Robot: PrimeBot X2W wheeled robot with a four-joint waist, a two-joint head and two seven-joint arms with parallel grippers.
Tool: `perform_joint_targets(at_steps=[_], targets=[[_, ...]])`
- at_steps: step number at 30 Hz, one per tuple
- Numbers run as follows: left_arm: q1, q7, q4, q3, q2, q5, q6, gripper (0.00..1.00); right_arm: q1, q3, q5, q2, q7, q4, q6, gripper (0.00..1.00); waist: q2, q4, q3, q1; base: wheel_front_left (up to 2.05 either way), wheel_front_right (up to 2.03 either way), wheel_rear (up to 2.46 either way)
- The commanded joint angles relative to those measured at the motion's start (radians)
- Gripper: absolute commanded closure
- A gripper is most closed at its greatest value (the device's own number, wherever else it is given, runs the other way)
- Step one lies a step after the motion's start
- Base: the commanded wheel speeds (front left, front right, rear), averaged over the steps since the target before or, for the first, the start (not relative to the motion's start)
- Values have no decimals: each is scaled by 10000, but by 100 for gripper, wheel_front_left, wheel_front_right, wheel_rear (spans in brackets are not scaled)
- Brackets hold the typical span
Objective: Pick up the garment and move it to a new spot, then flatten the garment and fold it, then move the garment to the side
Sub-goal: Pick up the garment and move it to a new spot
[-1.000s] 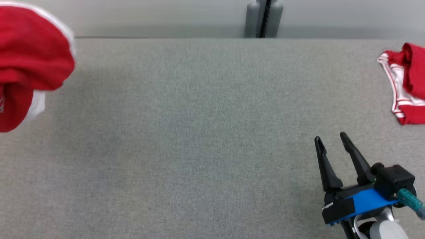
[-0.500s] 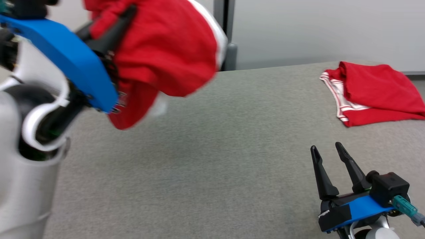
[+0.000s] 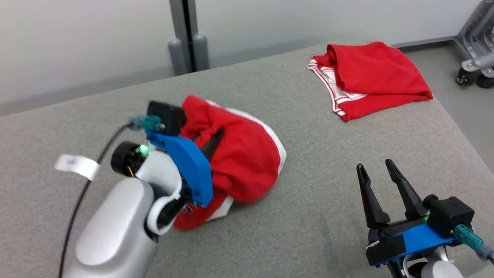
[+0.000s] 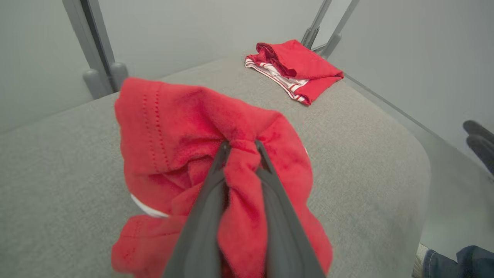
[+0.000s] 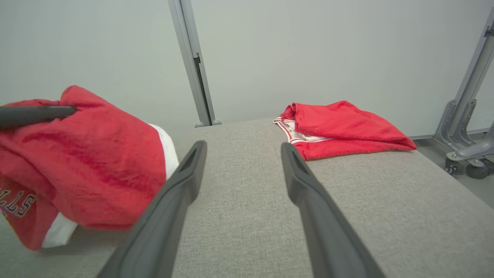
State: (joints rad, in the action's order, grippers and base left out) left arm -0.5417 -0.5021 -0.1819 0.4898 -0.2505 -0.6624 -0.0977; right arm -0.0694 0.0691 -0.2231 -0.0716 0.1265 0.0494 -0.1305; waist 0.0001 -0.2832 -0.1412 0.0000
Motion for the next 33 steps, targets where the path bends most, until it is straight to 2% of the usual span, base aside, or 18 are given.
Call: perform_joint_targets(at_steps=[1,2,3,4,10,15,25,33], targets=[[198,474,-604,195,153,339,76,100,-136,35,-28,55,93,-7,-5,0,-1,-246,-232,0,0,0,0],[292,688,-997,325,258,524,119,99,-133,42,-24,64,111,7,-5,0,-1,-256,-250,0,0,0,0],[337,873,-1335,463,343,688,172,63,-142,40,-39,71,112,36,-5,0,-1,-259,-265,0,0,0,0],[354,1059,-1621,557,426,781,162,1,-156,53,-51,79,124,61,-5,0,-1,-256,-270,0,0,0,0],[580,2510,-2456,308,1051,668,346,0,-77,23,31,97,100,126,-5,0,-1,124,-73,0,0,0,0],[1057,4330,-1936,-252,1319,380,327,0,69,-68,50,7,25,112,-5,0,-1,661,247,0,0,0,0],[2851,7242,-780,-1264,854,622,706,0,376,-274,84,-63,-180,-64,-5,0,-1,1737,668,0,0,0,0],[4322,7674,-262,-2234,563,1235,975,0,609,-304,125,-66,-352,-154,-4,0,-1,2436,963,0,0,0,0]])
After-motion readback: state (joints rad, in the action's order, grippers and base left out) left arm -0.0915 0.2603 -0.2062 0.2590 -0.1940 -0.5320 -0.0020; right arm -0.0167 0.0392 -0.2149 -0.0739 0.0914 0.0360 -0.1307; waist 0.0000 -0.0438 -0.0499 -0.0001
